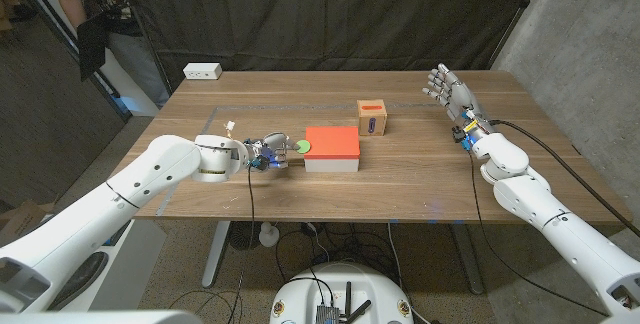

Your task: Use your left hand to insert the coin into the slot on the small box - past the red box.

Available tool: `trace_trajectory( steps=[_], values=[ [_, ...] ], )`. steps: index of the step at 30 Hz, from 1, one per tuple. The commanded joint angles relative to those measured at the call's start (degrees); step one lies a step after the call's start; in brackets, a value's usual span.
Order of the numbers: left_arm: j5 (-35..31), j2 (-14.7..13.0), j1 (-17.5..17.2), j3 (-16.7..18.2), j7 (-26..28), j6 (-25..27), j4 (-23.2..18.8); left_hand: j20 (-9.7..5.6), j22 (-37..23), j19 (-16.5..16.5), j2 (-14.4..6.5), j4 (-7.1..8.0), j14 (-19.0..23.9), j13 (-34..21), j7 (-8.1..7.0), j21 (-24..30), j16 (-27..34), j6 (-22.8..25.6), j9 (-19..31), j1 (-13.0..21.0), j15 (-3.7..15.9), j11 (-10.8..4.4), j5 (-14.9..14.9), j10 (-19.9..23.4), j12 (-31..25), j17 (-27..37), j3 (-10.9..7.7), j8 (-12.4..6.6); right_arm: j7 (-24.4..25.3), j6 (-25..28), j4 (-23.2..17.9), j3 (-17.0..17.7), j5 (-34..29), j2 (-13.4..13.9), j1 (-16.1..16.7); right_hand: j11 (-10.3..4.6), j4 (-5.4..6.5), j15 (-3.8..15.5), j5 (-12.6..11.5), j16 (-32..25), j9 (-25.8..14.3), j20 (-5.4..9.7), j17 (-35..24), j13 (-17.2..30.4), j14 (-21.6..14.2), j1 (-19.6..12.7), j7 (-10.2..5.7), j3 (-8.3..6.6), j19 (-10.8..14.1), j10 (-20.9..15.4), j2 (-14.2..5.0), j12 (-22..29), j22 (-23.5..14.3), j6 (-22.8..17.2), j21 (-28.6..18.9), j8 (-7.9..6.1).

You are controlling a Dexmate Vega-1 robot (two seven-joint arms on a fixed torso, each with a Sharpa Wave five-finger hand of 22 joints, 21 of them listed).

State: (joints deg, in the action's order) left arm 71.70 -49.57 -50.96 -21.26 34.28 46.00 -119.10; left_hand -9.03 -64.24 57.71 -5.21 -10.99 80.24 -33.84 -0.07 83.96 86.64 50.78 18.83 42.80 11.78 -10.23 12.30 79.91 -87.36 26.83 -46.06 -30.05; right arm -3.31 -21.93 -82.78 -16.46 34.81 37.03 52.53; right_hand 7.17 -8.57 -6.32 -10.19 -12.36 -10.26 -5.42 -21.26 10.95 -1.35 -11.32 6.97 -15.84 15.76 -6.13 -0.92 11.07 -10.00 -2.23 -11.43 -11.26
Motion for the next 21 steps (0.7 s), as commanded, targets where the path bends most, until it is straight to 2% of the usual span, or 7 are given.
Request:
trace_trajectory(
  steps=[1, 21],
  values=[
    [-0.56, -0.64, -2.08, 1.18, -0.11, -2.7, -0.85, -3.23, -0.03, -0.28, -0.37, 0.31, -0.08, -0.12, 2.29, 0.35, 0.3, 3.28, 0.42, 1.28, 0.04, 0.19, -0.05, -0.13, -0.16, -0.58, 0.07, -0.47, 0.43, 0.42, -0.49, -0.23, -0.4, 0.11, -0.02, 0.2, 0.21, 0.14, 0.11, -0.18, -0.32, -0.16, 0.07, 0.11, -0.4, -0.53, 1.69, -0.02, 0.59, -0.41, 0.13, 0.45, -0.11, -0.13, -0.03, 0.07],
    [-1.58, -2.17, -5.82, 3.33, -3.39, -7.81, -1.76, -3.16, -0.55, -0.5, -0.51, 0.5, -0.13, -0.56, 2.39, 0.25, 1.06, 3.43, 0.72, 1.27, 0.1, 0.09, 0.02, -0.2, -0.15, -1.4, 0.16, -0.36, 3.57, 1.93, -5.31, 0.48, -1.93, 1.76, 2.77, 0.21, 0.23, 0.06, 0.1, -0.18, -0.33, -0.11, 0.21, 0.13, -0.42, -0.52, 1.57, -0.01, 0.64, -0.42, 0.09, 0.41, -0.12, -0.13, -0.01, 0.09]
  ],
)
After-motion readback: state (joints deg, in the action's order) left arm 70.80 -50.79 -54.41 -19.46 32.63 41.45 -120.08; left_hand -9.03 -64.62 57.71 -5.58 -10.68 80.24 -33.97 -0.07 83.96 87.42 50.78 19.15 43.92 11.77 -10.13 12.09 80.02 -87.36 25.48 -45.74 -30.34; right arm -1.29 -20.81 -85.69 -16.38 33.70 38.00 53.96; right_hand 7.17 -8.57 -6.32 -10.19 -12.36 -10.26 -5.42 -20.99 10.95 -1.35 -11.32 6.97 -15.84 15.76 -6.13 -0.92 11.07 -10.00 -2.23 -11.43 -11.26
